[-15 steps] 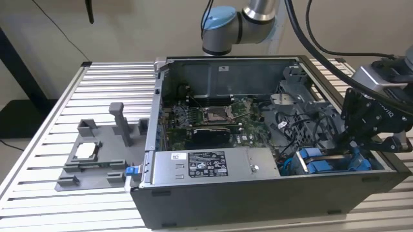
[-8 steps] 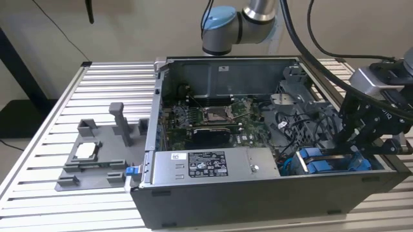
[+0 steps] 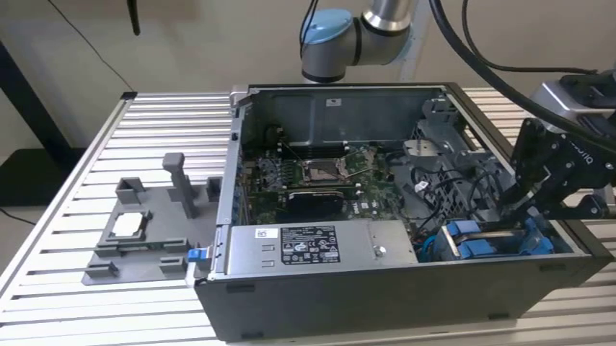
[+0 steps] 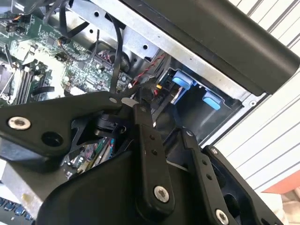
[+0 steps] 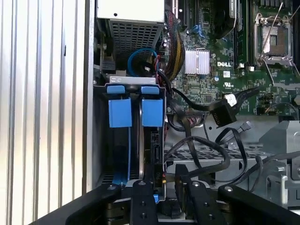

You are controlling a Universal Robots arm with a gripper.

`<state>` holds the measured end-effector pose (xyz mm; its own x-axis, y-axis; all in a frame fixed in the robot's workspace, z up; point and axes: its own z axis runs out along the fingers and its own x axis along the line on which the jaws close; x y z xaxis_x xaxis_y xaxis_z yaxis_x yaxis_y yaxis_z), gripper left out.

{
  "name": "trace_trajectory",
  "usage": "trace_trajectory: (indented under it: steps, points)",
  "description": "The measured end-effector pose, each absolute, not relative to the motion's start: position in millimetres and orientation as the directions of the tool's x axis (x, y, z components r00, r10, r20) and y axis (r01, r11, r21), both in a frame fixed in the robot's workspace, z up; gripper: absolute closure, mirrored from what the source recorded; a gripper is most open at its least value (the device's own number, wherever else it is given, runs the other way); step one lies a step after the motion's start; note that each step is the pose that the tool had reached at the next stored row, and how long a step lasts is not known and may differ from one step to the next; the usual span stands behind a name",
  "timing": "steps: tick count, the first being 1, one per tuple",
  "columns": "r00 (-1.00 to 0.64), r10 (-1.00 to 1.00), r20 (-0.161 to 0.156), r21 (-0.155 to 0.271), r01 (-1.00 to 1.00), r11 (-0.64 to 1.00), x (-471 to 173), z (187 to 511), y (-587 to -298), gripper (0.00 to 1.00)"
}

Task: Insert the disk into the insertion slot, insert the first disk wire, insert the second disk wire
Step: 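Insert the first disk wire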

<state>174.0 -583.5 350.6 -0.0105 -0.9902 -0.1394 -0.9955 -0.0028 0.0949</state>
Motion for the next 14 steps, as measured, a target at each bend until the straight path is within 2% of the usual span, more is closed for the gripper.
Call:
trace_trajectory:
  steps: [14]
  points:
    - [-0.010, -0.990, -0.138, 0.093, -0.996, -0.003, 171.3, 355.0, -573.9, 0.67]
